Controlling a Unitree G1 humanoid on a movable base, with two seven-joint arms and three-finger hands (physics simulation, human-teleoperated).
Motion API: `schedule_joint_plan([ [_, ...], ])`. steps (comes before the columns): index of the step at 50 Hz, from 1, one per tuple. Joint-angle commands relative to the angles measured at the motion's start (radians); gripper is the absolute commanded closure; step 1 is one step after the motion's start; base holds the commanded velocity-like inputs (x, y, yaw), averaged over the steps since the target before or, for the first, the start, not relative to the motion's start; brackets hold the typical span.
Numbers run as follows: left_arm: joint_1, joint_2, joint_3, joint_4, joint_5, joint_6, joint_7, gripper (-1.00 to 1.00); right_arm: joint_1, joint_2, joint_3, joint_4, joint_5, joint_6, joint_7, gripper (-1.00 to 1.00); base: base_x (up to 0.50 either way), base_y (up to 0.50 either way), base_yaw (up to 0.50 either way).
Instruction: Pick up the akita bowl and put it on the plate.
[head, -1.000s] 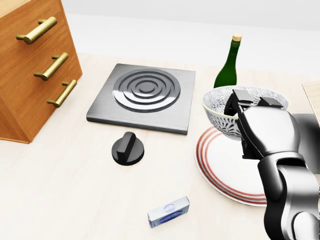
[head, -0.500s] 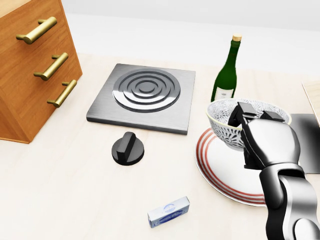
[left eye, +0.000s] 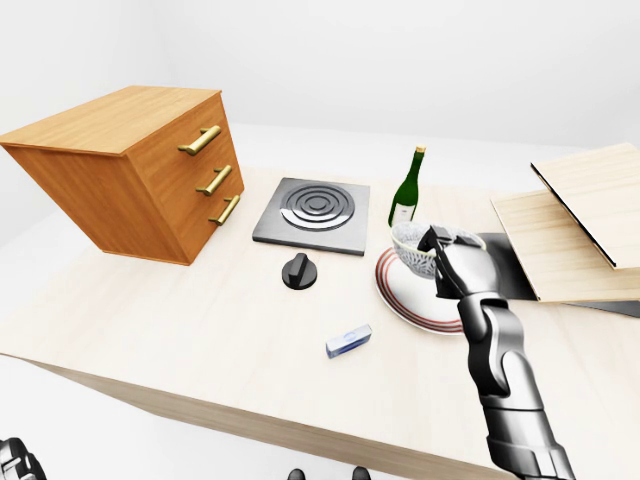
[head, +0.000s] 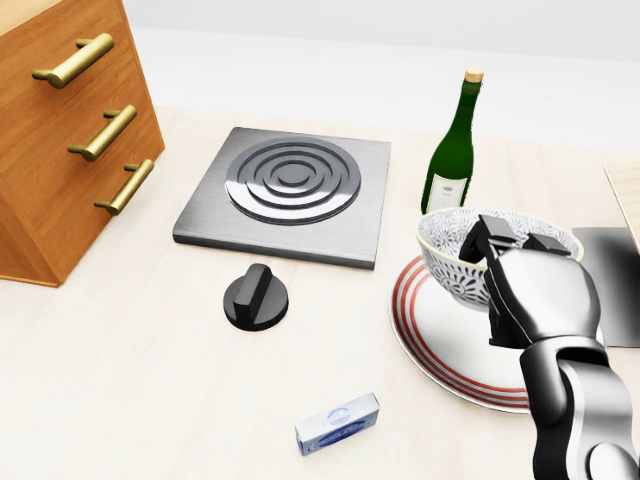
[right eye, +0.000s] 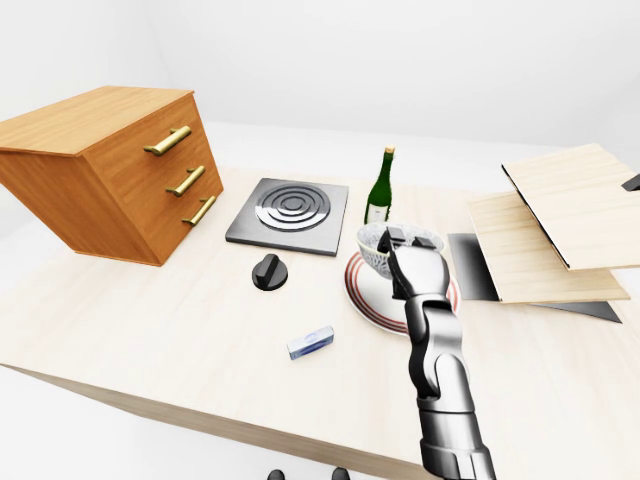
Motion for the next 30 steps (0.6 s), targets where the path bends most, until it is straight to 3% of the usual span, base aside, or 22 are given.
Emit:
schedule_joint_plan([
  [1, 0.000, 0.002, 0.002, 0.000, -0.004, 0.000, 0.000, -0.98, 0.004, -0.001, -0.002, 0.017, 0.041, 0.000, -0.045, 1.00, 0.00, 0.00, 0.00],
  [30, 0.000, 0.007, 0.002, -0.002, -0.009, 0.000, 0.000, -0.98, 0.018, -0.014, -0.013, 0.054, 0.063, 0.000, -0.075, 1.00, 0.00, 0.00, 0.00],
])
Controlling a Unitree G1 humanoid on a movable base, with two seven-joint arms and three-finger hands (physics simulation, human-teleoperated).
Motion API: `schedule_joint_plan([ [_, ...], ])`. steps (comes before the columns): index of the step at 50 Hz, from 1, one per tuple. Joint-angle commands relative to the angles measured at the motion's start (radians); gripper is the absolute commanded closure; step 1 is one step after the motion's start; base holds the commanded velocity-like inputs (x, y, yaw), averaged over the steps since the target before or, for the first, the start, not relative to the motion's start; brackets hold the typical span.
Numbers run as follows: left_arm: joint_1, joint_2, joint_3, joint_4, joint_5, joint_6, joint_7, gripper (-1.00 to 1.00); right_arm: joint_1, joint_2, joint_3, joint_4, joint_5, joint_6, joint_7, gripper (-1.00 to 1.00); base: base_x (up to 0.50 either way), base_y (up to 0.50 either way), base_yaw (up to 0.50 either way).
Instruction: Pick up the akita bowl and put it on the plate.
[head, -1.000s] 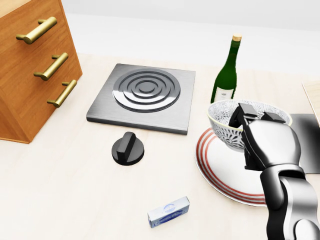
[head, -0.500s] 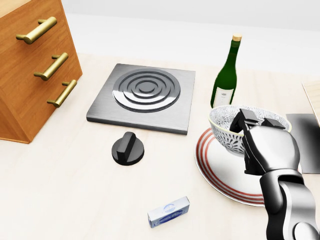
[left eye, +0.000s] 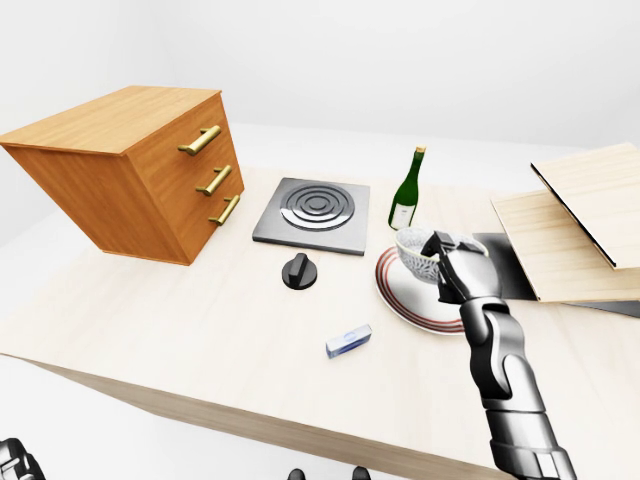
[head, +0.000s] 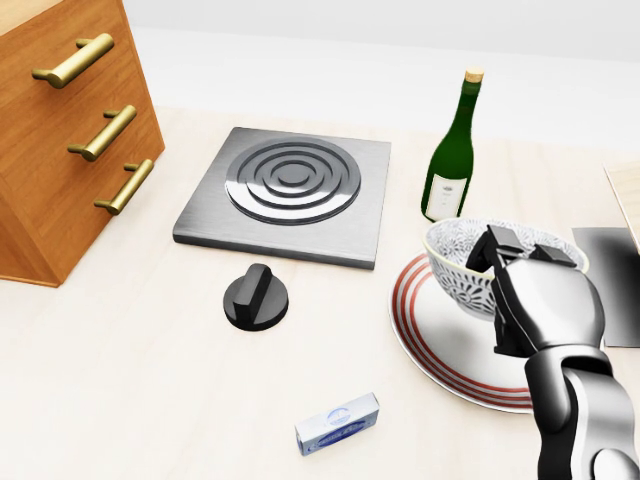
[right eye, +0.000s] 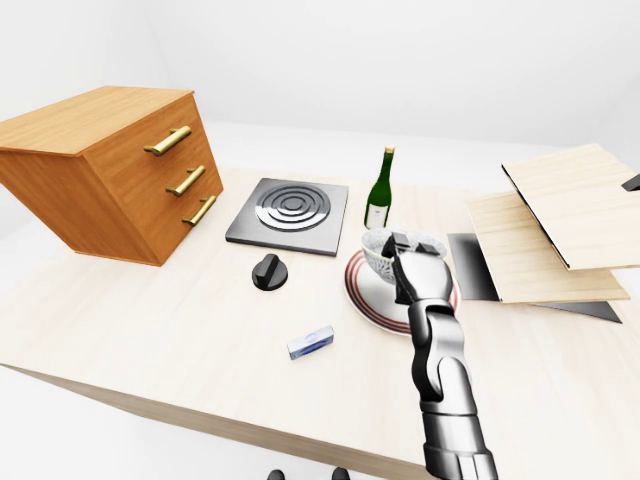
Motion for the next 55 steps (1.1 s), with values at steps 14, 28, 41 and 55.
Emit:
schedule_joint_plan([
  [14, -0.001, 0.003, 0.000, 0.001, -0.003, 0.000, 0.000, -0.98, 0.004, -0.003, 0.000, 0.048, 0.047, 0.000, -0.063, 1.00, 0.00, 0.00, 0.00],
  [28, 0.001, 0.002, 0.001, 0.001, -0.001, 0.000, 0.000, -0.98, 0.001, -0.005, 0.004, 0.080, 0.058, 0.000, -0.085, 1.00, 0.00, 0.00, 0.00],
  [41, 0.001, 0.005, 0.004, 0.001, -0.004, 0.000, 0.000, -0.98, 0.004, -0.003, 0.009, 0.105, 0.068, 0.000, -0.105, 1.00, 0.00, 0.00, 0.00],
  [55, 0.003, 0.003, 0.005, 0.003, -0.003, 0.000, 0.000, -0.98, 0.008, -0.006, 0.012, 0.140, 0.084, 0.000, -0.129, 1.00, 0.00, 0.00, 0.00],
])
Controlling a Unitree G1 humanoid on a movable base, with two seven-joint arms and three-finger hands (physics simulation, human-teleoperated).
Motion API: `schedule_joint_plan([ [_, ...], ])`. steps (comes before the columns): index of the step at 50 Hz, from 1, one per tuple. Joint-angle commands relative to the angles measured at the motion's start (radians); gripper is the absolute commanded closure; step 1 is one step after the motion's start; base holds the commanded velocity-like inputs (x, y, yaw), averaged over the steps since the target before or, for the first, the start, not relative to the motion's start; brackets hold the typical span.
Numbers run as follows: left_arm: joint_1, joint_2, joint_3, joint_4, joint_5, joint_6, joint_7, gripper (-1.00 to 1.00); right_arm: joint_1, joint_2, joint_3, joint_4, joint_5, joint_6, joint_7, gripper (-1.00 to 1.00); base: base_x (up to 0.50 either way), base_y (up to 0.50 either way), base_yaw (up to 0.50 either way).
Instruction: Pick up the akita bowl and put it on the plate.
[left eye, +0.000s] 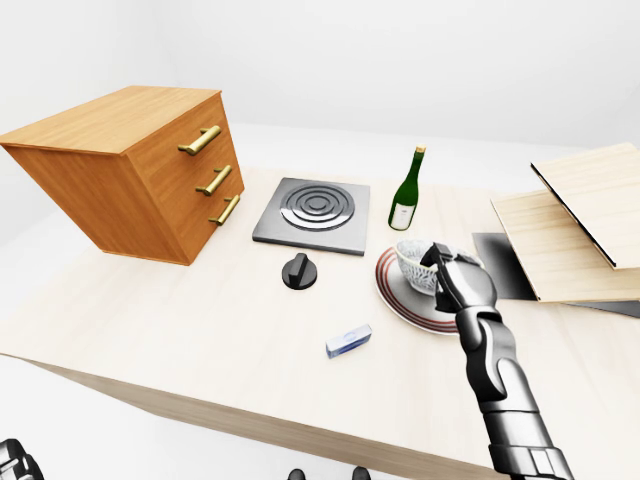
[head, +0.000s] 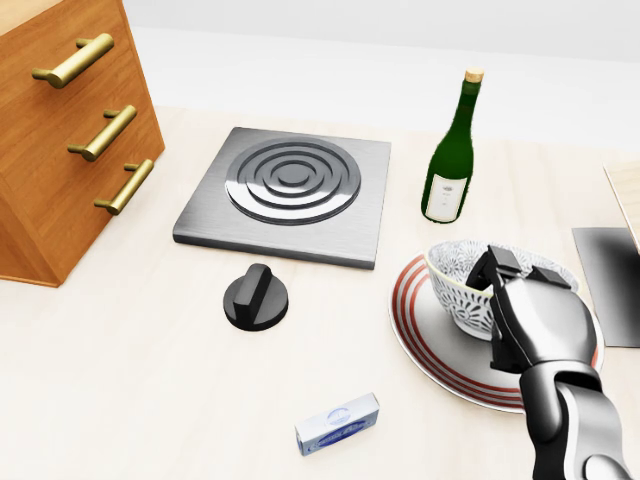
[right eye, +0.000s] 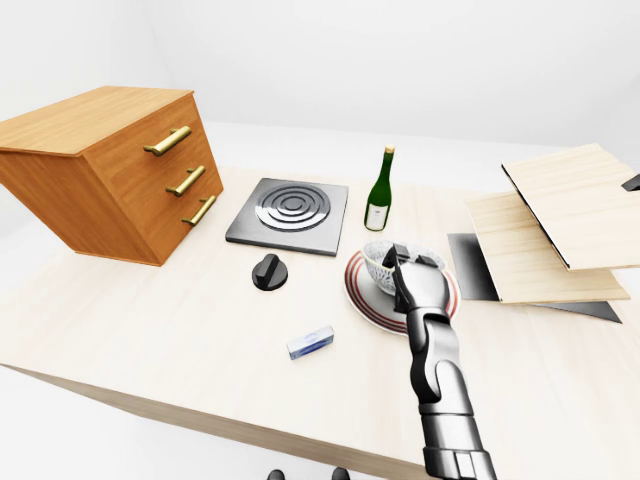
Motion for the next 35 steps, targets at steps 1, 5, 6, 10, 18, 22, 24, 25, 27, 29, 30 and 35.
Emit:
schedule_joint_plan([
  [1, 0.000, 0.001, 0.002, 0.002, -0.001, 0.000, 0.000, -0.98, -0.001, -0.002, -0.001, 0.022, 0.040, 0.000, -0.039, 1.00, 0.00, 0.00, 0.00],
  [5, 0.001, 0.003, 0.004, 0.001, -0.003, 0.000, 0.000, -0.98, 0.000, -0.003, 0.001, 0.033, 0.043, 0.000, -0.047, 1.00, 0.00, 0.00, 0.00],
  [6, 0.001, 0.003, 0.003, 0.002, -0.002, 0.000, 0.000, -0.99, 0.000, -0.003, 0.002, 0.036, 0.044, 0.000, -0.049, 1.00, 0.00, 0.00, 0.00],
  [10, 0.002, 0.002, 0.003, 0.001, -0.002, 0.000, 0.000, -0.99, -0.001, -0.005, 0.001, 0.043, 0.049, 0.000, -0.053, 1.00, 0.00, 0.00, 0.00],
  [18, 0.002, 0.005, 0.005, 0.005, -0.003, 0.000, 0.000, -1.00, 0.003, -0.006, 0.004, 0.078, 0.060, 0.000, -0.077, 1.00, 0.00, 0.00, 0.00],
  [22, 0.003, 0.005, 0.005, 0.004, -0.003, 0.000, 0.000, -1.00, 0.002, -0.005, 0.007, 0.094, 0.064, 0.000, -0.088, 1.00, 0.00, 0.00, 0.00],
  [24, 0.001, 0.006, 0.006, 0.006, -0.003, 0.000, 0.000, -1.00, 0.003, -0.005, 0.007, 0.102, 0.068, 0.000, -0.095, 1.00, 0.01, 0.00, 0.00],
  [25, 0.001, 0.007, 0.005, 0.007, -0.004, 0.000, 0.000, -1.00, 0.003, -0.006, 0.007, 0.106, 0.070, 0.000, -0.098, 1.00, 0.00, 0.00, 0.00],
  [27, 0.001, 0.006, 0.004, 0.006, -0.003, 0.000, 0.000, -1.00, 0.004, -0.007, 0.009, 0.112, 0.071, 0.000, -0.101, 1.00, 0.00, 0.00, 0.00],
  [29, 0.000, 0.007, 0.005, 0.008, -0.004, 0.000, 0.000, -1.00, 0.003, -0.007, 0.010, 0.126, 0.073, 0.000, -0.109, 1.00, 0.01, 0.00, 0.00],
  [30, 0.000, 0.007, 0.005, 0.009, -0.003, 0.000, 0.000, -1.00, 0.003, -0.008, 0.012, 0.130, 0.073, 0.000, -0.110, 1.00, 0.00, 0.00, 0.00],
  [35, 0.000, 0.008, 0.006, 0.010, -0.002, 0.000, 0.000, -1.00, 0.006, -0.008, 0.015, 0.135, 0.073, 0.000, -0.111, 0.76, 0.00, 0.00, 0.00],
])
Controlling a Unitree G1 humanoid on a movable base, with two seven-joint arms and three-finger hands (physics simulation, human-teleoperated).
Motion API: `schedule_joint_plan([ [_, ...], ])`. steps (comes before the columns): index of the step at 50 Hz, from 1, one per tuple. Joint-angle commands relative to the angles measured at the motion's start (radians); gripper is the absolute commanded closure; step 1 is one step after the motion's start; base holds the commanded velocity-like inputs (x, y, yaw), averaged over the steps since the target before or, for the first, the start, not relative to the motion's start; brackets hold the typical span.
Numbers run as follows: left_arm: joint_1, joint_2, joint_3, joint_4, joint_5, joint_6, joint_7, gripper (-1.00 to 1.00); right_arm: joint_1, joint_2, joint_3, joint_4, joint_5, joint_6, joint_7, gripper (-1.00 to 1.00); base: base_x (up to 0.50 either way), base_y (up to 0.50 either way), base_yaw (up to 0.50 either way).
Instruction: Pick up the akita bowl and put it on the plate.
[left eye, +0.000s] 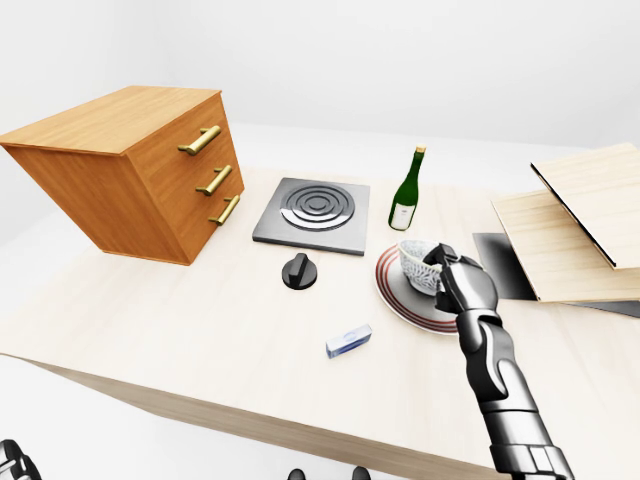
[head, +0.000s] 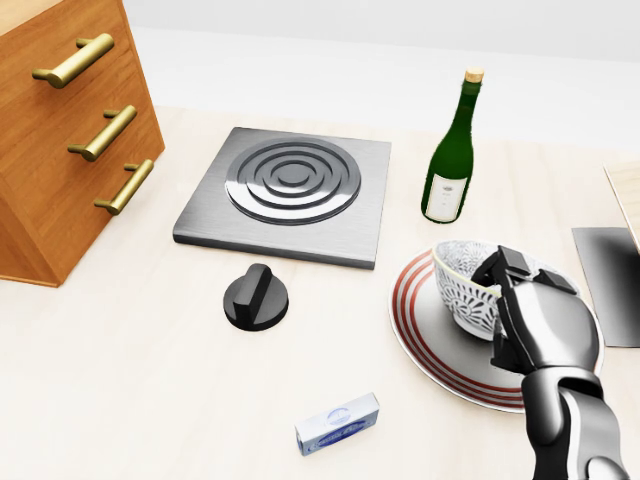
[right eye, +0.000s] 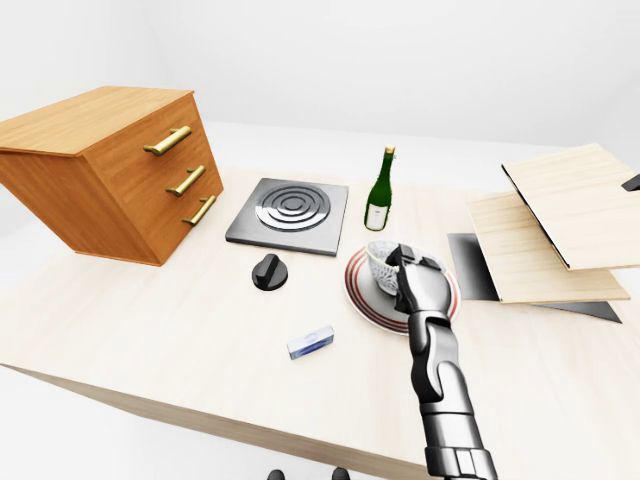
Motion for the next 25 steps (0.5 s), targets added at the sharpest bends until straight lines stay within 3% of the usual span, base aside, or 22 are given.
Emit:
schedule_joint_plan([
  [1, -0.001, 0.000, -0.001, 0.004, 0.002, 0.000, 0.000, -1.00, 0.011, 0.005, 0.011, 0.068, -0.012, 0.000, -0.007, 0.74, 0.00, 0.00, 0.00],
  [2, -0.001, 0.001, -0.001, 0.005, 0.001, 0.000, 0.000, -1.00, 0.011, 0.005, 0.012, 0.070, -0.012, 0.000, -0.007, 0.73, 0.00, 0.00, 0.00],
  [3, -0.003, 0.003, 0.000, 0.005, 0.000, 0.000, 0.000, -1.00, 0.012, 0.005, 0.012, 0.071, -0.013, 0.000, -0.005, 0.49, 0.00, 0.00, 0.00],
  [4, -0.003, 0.003, 0.000, 0.006, -0.001, 0.000, 0.000, -1.00, 0.012, 0.004, 0.013, 0.072, -0.014, 0.000, -0.003, 0.38, 0.00, 0.00, 0.00],
  [6, -0.002, 0.002, -0.001, 0.006, 0.001, 0.000, 0.000, -1.00, 0.013, 0.003, 0.011, 0.076, -0.011, 0.000, -0.001, 0.28, 0.00, 0.00, 0.00],
  [7, -0.003, 0.002, -0.002, 0.006, 0.003, 0.000, 0.000, -1.00, 0.013, 0.004, 0.010, 0.072, -0.011, 0.000, 0.001, 0.00, 0.01, 0.00, 0.00],
  [8, -0.003, 0.002, -0.002, 0.006, 0.003, 0.000, 0.000, -1.00, 0.014, 0.004, 0.010, 0.071, -0.011, 0.000, 0.001, 0.00, 0.00, 0.00, 0.00],
  [9, -0.004, 0.001, -0.004, 0.006, 0.006, 0.000, 0.000, -1.00, 0.013, 0.004, 0.012, 0.071, -0.012, 0.000, 0.003, -0.36, 0.00, 0.00, 0.00],
  [13, -0.008, -0.001, -0.007, 0.012, 0.010, 0.000, 0.000, -1.00, 0.012, 0.004, 0.014, 0.075, -0.013, 0.000, 0.004, -0.87, 0.00, 0.00, 0.00],
  [15, -0.009, -0.003, -0.009, 0.013, 0.014, 0.000, 0.000, -1.00, 0.011, 0.003, 0.014, 0.076, -0.013, 0.000, 0.006, -1.00, 0.00, 0.00, 0.00],
  [25, -0.012, -0.016, -0.017, 0.014, 0.032, 0.000, 0.000, -1.00, 0.018, 0.006, 0.015, 0.053, -0.019, 0.000, 0.026, -1.00, 0.00, 0.00, 0.00],
])
